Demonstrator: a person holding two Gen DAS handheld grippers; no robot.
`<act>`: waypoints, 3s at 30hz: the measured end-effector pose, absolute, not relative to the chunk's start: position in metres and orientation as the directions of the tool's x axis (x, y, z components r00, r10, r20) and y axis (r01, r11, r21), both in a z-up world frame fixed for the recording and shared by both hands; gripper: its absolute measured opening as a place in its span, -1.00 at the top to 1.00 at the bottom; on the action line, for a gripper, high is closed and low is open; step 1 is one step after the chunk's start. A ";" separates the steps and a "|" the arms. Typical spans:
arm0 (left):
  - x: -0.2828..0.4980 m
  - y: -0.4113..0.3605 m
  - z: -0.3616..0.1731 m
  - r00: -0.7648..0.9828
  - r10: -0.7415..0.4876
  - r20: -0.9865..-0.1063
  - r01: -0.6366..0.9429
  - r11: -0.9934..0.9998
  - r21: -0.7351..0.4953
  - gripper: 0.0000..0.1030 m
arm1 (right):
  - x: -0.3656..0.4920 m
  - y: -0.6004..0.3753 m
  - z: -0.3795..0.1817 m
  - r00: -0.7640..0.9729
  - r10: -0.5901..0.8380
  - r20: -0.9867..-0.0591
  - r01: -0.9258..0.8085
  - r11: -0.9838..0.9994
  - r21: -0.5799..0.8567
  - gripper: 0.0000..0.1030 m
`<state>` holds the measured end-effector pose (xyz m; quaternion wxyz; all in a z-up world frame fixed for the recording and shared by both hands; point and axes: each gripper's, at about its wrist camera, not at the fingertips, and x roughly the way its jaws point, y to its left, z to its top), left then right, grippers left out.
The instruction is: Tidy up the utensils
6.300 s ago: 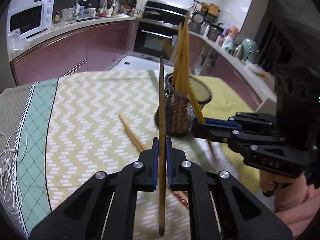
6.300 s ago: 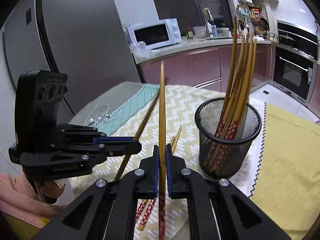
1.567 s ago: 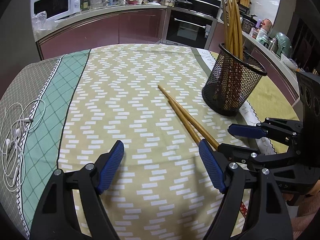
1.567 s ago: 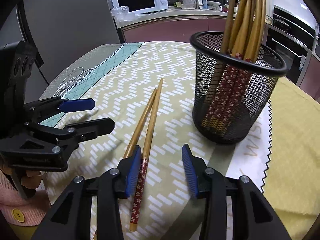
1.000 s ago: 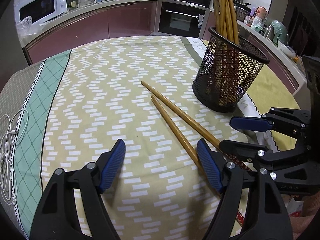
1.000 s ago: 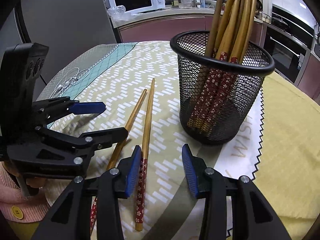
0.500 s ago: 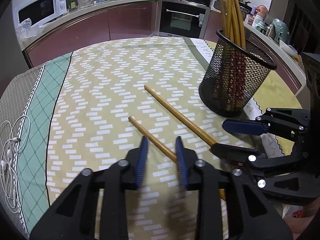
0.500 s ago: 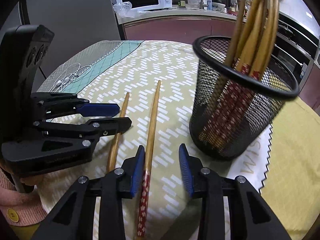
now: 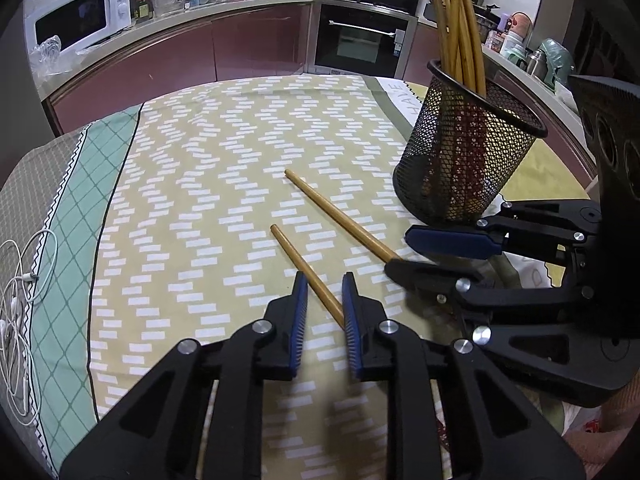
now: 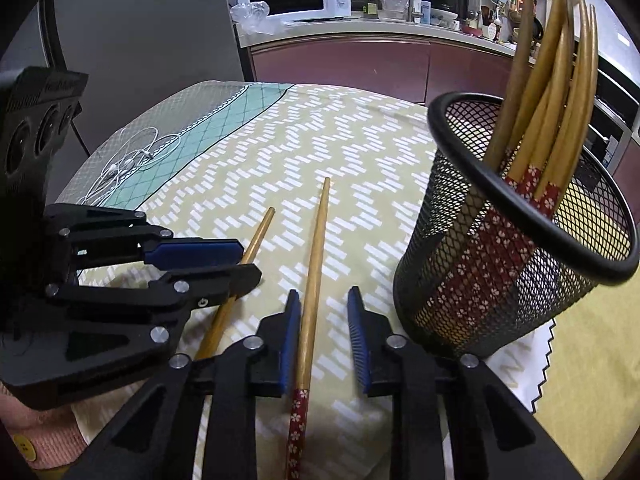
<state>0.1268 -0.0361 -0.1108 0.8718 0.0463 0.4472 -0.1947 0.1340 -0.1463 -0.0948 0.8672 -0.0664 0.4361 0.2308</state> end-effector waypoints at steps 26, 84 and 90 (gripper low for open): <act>0.098 -0.043 -0.109 0.513 -0.304 -0.803 0.364 0.924 -0.117 0.63 | 0.107 -0.171 -0.079 0.503 0.456 -0.734 -0.456 0.862 0.224 0.89; 0.074 -0.025 -0.012 0.610 -0.496 -0.618 0.442 0.860 -0.254 0.86 | 0.057 -0.227 -0.005 0.666 0.541 -0.515 -0.479 0.838 0.260 0.89; 0.076 -0.025 -0.008 0.614 -0.507 -0.605 0.447 0.855 -0.262 0.86 | 0.055 -0.229 -0.004 0.674 0.536 -0.508 -0.472 0.842 0.262 0.89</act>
